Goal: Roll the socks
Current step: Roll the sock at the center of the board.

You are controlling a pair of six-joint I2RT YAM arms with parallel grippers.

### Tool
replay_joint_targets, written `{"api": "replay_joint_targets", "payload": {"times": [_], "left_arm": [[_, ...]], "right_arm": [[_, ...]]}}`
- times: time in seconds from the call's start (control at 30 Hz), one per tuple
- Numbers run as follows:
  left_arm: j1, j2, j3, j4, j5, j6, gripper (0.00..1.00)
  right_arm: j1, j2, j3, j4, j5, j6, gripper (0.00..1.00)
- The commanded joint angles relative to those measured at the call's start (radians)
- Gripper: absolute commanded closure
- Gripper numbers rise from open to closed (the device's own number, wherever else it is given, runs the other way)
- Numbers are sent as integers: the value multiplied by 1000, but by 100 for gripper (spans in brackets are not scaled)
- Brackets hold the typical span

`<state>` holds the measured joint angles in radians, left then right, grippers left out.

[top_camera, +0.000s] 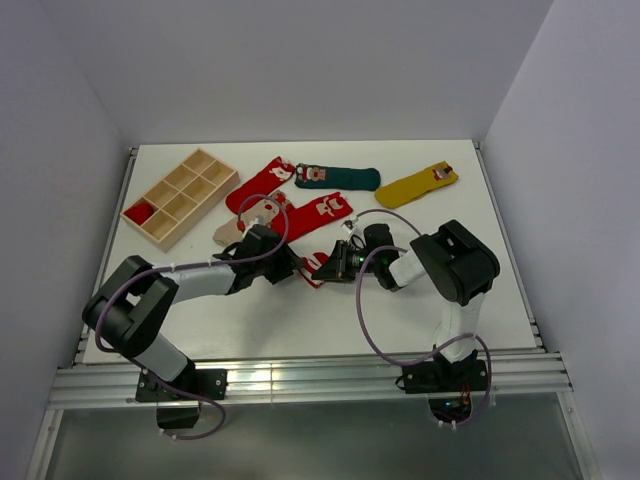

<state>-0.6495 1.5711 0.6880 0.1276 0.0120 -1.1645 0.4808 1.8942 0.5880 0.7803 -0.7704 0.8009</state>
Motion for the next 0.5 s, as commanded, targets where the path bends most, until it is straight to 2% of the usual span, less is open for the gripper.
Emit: {"api": "replay_joint_targets", "payload": {"times": [0.0, 0.47], "left_arm": [[-7, 20, -8, 92, 17, -23, 48], [-15, 144, 28, 70, 23, -35, 56]], "right_arm": [[-1, 52, -1, -66, -6, 20, 100], [-2, 103, 27, -87, -30, 32, 100]]}}
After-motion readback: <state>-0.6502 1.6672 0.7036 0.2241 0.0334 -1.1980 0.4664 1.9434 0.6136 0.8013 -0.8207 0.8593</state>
